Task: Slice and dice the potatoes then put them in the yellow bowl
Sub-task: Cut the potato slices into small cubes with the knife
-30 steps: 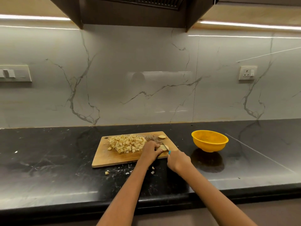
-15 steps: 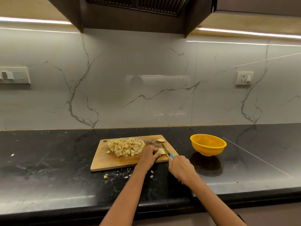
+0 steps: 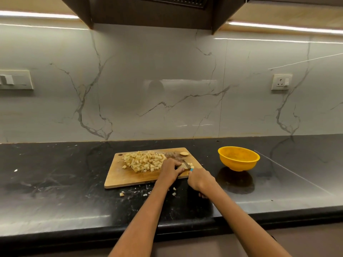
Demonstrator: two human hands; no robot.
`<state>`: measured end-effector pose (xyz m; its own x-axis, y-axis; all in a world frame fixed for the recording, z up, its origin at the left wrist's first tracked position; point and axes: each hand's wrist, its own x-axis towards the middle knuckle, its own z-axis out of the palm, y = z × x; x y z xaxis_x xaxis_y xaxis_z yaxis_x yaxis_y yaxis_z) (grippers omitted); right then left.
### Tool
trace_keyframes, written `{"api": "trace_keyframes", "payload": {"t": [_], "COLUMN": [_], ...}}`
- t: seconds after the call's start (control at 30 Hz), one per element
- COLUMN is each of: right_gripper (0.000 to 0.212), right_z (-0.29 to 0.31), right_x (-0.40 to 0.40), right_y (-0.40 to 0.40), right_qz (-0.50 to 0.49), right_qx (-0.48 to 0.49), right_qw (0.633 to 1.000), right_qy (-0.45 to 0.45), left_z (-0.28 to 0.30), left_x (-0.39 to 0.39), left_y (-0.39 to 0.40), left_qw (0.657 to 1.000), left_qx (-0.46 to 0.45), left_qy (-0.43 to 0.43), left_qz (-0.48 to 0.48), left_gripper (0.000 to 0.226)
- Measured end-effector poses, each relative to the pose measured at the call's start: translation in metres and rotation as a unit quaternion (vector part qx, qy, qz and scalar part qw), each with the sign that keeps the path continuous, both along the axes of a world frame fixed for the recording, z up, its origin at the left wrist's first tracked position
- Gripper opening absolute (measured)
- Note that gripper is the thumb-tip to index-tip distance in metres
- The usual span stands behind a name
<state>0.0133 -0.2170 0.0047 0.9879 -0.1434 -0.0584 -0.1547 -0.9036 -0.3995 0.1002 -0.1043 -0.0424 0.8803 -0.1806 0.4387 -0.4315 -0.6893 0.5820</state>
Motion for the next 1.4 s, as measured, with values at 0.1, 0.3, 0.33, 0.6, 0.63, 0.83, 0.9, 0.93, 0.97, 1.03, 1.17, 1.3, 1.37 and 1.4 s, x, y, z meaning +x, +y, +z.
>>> {"api": "trace_keyframes", "payload": {"t": [0.1, 0.3, 0.33, 0.6, 0.63, 0.83, 0.9, 0.93, 0.97, 1.03, 1.17, 1.3, 1.37, 1.4], "right_gripper": [0.020, 0.031, 0.030, 0.044, 0.045, 0.045, 0.044, 0.043, 0.043, 0.039, 0.034, 0.035, 0.034, 0.034], "right_z": [0.003, -0.013, -0.014, -0.022, -0.022, -0.016, -0.015, -0.014, -0.015, -0.013, -0.004, 0.006, 0.004, 0.001], "right_x": [0.006, -0.011, -0.016, -0.020, -0.016, -0.009, -0.009, -0.009, -0.009, -0.011, -0.002, 0.016, 0.015, 0.012], "right_y": [0.008, 0.005, 0.002, -0.016, -0.013, -0.002, -0.002, -0.001, -0.001, -0.001, 0.002, 0.007, 0.007, 0.006], "right_qz": [0.023, 0.042, 0.048, -0.026, -0.023, -0.016, -0.013, -0.010, -0.008, -0.006, 0.013, 0.024, 0.048, 0.056], "right_qx": [-0.024, -0.161, -0.180, -0.020, 0.002, 0.028, 0.027, 0.026, 0.024, 0.023, 0.017, 0.029, -0.008, -0.033], "right_qw": [0.999, 0.985, 0.981, 0.996, 0.996, 0.998, 0.998, 0.999, 0.999, 0.999, 1.000, 0.995, 0.997, 0.997], "right_qy": [0.000, -0.035, -0.046, -0.088, -0.081, -0.054, -0.049, -0.045, -0.042, -0.033, 0.011, 0.088, 0.066, 0.043], "left_z": [0.003, 0.001, 0.000, 0.003, 0.003, 0.003, 0.003, 0.003, 0.003, 0.002, 0.006, 0.008, 0.008, 0.007], "left_x": [-0.007, -0.011, -0.010, -0.010, -0.010, -0.012, -0.012, -0.011, -0.011, -0.011, -0.010, -0.013, -0.015, -0.015], "left_y": [-0.001, -0.001, -0.001, 0.003, 0.003, 0.004, 0.004, 0.003, 0.003, 0.003, 0.004, 0.005, 0.004, 0.004], "left_qw": [1.000, 1.000, 1.000, 0.999, 0.999, 0.999, 0.999, 0.999, 0.999, 0.999, 0.999, 0.999, 0.999, 0.999], "left_qx": [-0.004, -0.012, -0.022, -0.027, -0.028, -0.032, -0.031, -0.033, -0.033, -0.031, -0.022, -0.027, -0.027, -0.029], "left_qy": [-0.015, -0.006, -0.010, 0.011, 0.009, 0.001, -0.003, -0.004, -0.005, -0.007, -0.010, -0.021, -0.027, -0.028], "left_qz": [-0.003, 0.006, 0.013, 0.026, 0.026, 0.031, 0.032, 0.032, 0.031, 0.033, 0.022, 0.006, 0.010, 0.012], "left_gripper": [0.031, 0.013, 0.014, 0.036, 0.034, 0.030, 0.030, 0.031, 0.031, 0.032, 0.031, 0.025, 0.026, 0.027]}}
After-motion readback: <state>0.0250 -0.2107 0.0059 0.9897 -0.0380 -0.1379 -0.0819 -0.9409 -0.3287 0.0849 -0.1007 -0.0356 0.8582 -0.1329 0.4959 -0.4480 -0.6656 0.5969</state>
